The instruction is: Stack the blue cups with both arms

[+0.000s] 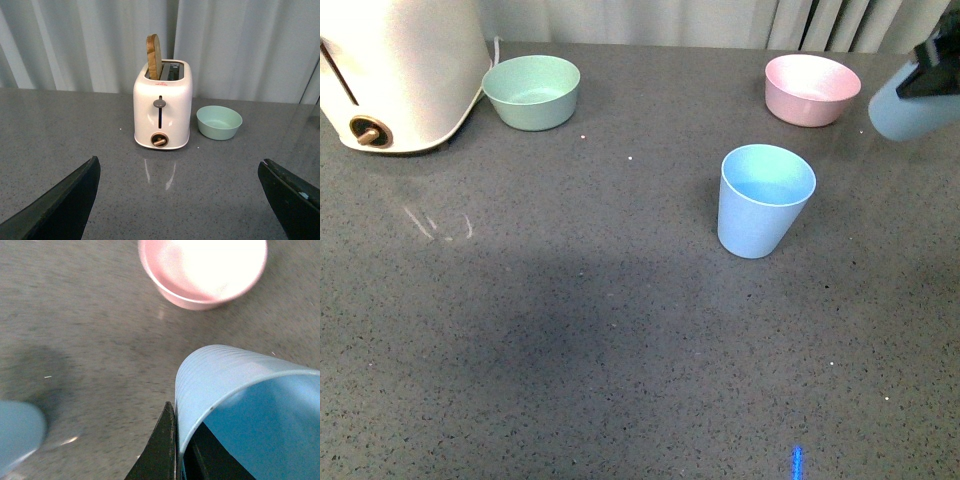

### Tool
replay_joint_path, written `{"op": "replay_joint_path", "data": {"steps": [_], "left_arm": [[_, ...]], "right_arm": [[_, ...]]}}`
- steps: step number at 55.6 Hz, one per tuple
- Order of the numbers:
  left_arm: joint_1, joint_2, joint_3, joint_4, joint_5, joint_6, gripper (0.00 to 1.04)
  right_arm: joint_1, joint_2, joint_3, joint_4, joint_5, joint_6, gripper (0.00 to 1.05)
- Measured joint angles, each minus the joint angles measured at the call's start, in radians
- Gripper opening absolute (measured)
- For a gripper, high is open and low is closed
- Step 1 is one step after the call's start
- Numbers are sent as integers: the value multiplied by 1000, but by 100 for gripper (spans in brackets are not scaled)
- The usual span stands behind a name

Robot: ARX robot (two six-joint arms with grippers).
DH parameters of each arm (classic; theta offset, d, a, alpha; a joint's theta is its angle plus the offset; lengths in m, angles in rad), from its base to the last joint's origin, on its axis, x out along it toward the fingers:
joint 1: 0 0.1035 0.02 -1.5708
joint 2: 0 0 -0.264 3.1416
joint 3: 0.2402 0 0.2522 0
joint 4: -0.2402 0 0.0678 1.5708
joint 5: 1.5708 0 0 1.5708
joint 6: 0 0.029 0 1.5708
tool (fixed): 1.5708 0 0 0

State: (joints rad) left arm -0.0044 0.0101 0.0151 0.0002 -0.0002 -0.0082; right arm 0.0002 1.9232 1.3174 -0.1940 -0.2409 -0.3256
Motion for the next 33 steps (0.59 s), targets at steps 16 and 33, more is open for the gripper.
{"op": "replay_joint_path", "data": {"steps": [16, 33], "left_arm": [[0, 0, 0, 0, 0, 0, 96], [0, 0, 0, 0, 0, 0, 96]], "right_arm": [[100, -276, -129, -98, -206, -160, 2], [205, -339, -223, -135, -191, -259, 2]]}}
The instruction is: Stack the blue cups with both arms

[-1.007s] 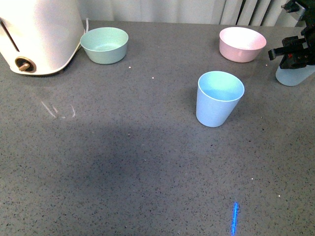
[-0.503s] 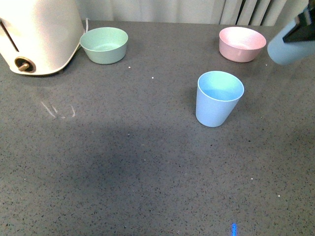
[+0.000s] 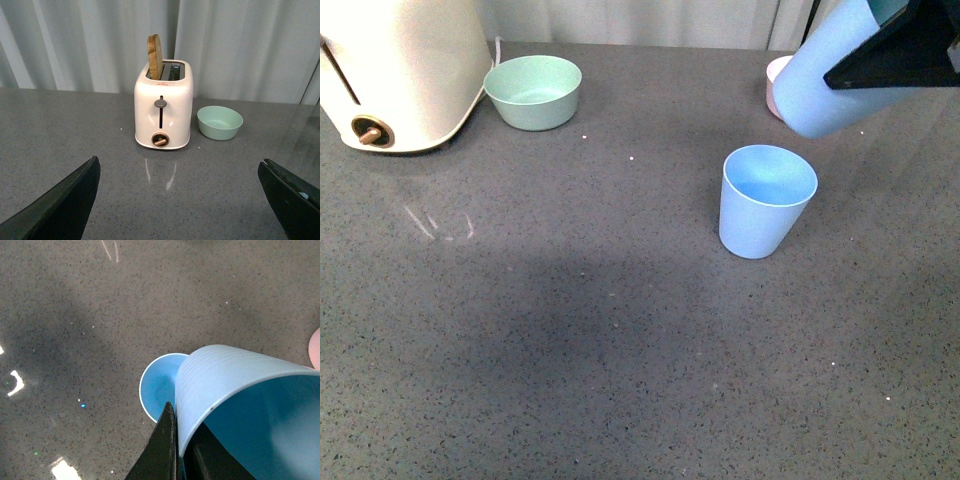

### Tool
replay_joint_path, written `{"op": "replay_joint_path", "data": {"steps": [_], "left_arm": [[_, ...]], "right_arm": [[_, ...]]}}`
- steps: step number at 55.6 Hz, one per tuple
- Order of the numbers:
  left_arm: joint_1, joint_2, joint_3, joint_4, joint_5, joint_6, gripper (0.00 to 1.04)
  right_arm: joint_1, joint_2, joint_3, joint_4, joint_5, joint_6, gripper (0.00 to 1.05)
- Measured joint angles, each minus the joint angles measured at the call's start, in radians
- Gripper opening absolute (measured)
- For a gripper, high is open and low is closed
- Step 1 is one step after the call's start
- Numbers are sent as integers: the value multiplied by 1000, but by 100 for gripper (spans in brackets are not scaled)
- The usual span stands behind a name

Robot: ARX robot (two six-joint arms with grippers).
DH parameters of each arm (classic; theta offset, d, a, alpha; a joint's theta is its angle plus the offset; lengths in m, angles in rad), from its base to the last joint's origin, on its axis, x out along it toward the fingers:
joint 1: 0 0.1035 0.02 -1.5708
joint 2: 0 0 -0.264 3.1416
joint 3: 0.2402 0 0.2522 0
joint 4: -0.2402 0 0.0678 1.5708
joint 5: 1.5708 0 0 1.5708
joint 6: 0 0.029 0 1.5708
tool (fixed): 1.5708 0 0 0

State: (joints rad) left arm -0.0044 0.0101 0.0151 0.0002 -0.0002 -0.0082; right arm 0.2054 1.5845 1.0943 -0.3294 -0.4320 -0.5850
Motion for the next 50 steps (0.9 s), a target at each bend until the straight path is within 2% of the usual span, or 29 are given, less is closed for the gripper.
{"op": "replay_joint_path", "data": {"steps": [27, 49, 50], "left_arm": [[0, 0, 0, 0, 0, 0, 96], [0, 0, 0, 0, 0, 0, 96], [0, 0, 0, 0, 0, 0, 96]], "right_arm": [[76, 36, -28, 16, 64, -6, 2], [90, 97, -42, 63, 125, 0, 2], [90, 97, -42, 66, 123, 1, 4]]}}
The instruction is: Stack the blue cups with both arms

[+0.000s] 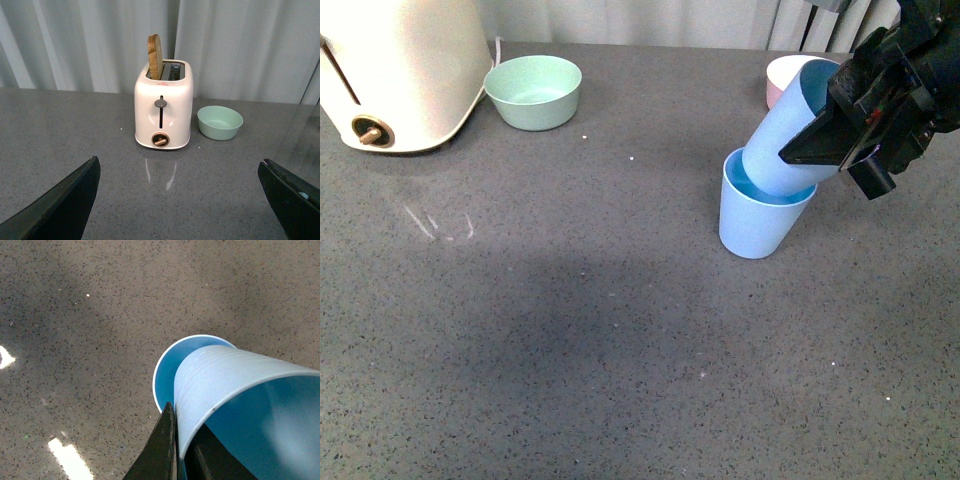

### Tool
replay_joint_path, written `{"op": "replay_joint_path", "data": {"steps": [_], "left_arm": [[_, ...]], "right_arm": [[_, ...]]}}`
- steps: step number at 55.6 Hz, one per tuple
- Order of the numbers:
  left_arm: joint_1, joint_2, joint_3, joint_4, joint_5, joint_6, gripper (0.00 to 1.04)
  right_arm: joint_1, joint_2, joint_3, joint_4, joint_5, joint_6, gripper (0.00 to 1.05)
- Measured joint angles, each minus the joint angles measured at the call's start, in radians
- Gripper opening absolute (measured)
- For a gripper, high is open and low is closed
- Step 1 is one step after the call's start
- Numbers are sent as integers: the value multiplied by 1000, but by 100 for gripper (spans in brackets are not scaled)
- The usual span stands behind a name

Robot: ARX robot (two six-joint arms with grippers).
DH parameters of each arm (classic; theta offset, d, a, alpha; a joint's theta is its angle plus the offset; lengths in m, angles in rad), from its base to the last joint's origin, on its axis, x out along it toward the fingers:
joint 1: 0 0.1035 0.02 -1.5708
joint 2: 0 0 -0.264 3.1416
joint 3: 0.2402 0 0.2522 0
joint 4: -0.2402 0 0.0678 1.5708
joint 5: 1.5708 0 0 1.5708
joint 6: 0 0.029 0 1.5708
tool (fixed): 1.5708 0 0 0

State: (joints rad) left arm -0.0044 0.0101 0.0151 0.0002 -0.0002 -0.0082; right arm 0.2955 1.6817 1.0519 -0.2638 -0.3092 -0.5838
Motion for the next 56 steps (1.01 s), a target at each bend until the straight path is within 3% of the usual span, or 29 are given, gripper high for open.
{"op": "replay_joint_path", "data": {"steps": [4, 9, 18, 24, 33, 37, 49, 53, 56], "left_arm": [[0, 0, 0, 0, 0, 0, 96], [0, 0, 0, 0, 0, 0, 96], [0, 0, 0, 0, 0, 0, 96], [0, 0, 0, 0, 0, 0, 96], [0, 0, 0, 0, 0, 0, 96], [0, 0, 0, 0, 0, 0, 96], [0, 0, 0, 0, 0, 0, 96], [0, 0, 0, 0, 0, 0, 96], [0, 0, 0, 0, 0, 0, 96]], "right_arm": [[1, 2, 0, 7, -2, 6, 13], [5, 2, 0, 18, -9, 15, 32], [1, -9, 0, 38, -18, 23, 53], [-25, -75, -19, 98, -14, 65, 74], [-88, -228, -116, 267, 146, 129, 97], [-117, -307, -178, 327, 214, 156, 95], [-126, -345, -212, 345, 231, 182, 95], [-116, -344, -317, 617, 396, 303, 84], [-118, -359, -408, 801, 452, 396, 75]]}}
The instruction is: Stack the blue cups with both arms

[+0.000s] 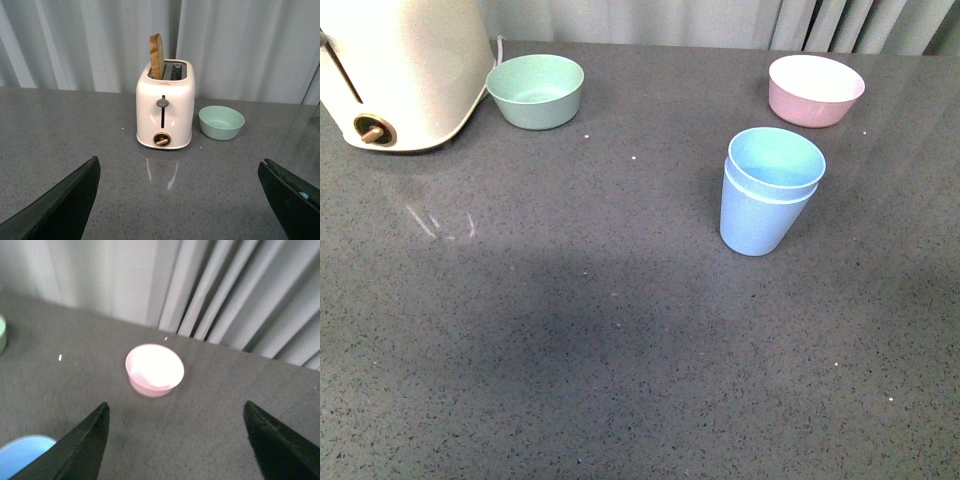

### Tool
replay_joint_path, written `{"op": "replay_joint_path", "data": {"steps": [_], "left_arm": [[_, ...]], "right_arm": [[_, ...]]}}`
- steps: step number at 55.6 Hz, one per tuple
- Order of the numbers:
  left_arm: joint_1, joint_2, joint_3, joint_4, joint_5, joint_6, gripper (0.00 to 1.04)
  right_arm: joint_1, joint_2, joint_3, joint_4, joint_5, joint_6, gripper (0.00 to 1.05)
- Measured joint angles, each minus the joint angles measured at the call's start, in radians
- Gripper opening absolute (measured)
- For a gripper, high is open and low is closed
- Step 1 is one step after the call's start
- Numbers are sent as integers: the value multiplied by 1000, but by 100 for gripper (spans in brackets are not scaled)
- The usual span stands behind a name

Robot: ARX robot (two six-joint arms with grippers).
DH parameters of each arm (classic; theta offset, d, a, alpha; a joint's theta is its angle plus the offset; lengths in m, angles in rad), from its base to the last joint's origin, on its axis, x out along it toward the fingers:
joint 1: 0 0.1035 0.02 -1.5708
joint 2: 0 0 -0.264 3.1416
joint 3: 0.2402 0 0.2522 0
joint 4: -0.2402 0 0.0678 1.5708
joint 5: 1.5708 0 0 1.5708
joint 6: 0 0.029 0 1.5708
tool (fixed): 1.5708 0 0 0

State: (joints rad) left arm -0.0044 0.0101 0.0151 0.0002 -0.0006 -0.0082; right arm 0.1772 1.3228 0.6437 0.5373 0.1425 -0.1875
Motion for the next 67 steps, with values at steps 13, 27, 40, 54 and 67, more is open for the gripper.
{"op": "replay_joint_path", "data": {"steps": [13, 27, 40, 54, 67], "left_arm": [[0, 0, 0, 0, 0, 0, 96], [0, 0, 0, 0, 0, 0, 96], [0, 0, 0, 0, 0, 0, 96], [0, 0, 0, 0, 0, 0, 96], [0, 0, 0, 0, 0, 0, 96]], "right_arm": [[-57, -163, -259, 241, -20, 162, 32], [-105, -341, -445, 240, -72, 177, 2], [-174, -486, -531, 176, -144, 177, 2], [-175, -664, -592, 60, -143, 177, 2], [-176, -778, -620, -3, -143, 177, 2]]}}
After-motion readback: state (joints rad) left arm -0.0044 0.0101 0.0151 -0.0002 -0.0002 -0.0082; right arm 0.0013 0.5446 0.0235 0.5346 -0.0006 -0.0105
